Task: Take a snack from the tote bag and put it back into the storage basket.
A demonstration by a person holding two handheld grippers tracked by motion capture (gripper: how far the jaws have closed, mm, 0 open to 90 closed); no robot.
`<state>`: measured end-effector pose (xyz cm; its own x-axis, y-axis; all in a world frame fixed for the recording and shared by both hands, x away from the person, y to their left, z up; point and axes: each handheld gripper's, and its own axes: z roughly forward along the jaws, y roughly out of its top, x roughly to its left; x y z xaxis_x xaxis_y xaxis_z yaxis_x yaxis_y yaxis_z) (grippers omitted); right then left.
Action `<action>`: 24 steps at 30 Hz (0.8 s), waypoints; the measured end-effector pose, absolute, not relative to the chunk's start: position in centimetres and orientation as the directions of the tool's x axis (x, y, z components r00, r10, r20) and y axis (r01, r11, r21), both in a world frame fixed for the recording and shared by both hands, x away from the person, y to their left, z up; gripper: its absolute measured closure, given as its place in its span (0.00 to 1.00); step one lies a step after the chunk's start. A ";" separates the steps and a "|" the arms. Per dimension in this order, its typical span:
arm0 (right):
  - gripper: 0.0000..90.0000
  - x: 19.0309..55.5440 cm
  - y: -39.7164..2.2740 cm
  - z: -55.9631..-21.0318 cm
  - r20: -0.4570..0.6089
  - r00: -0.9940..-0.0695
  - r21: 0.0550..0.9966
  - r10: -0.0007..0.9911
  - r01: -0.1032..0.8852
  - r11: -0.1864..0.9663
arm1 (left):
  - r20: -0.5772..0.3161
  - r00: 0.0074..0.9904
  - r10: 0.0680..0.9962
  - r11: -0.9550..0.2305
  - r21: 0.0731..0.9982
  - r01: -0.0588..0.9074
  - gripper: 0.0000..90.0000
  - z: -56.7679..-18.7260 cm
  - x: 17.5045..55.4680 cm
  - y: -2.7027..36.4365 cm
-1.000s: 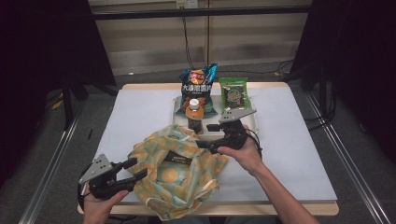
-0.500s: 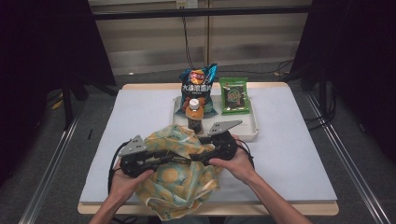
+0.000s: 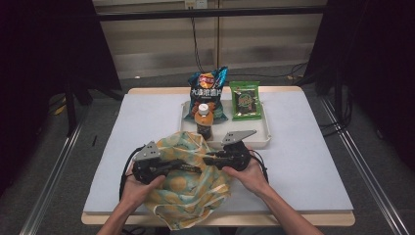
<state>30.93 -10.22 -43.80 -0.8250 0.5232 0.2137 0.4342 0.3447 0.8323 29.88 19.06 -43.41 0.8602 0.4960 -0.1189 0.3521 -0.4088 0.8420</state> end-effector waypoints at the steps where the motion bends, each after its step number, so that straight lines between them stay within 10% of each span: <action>1: 0.94 30.9 -10.3 -43.7 0.214 -0.824 0.833 0.524 0.434 0.344 | -0.119 0.860 0.496 -0.409 0.842 0.352 1.00 -43.4 29.9 19.1; 24: 0.98 33.1 -13.8 -46.1 0.147 -0.731 0.833 0.666 0.455 0.315 | -0.126 0.873 0.471 -0.435 0.828 0.354 0.95 -44.0 29.8 17.9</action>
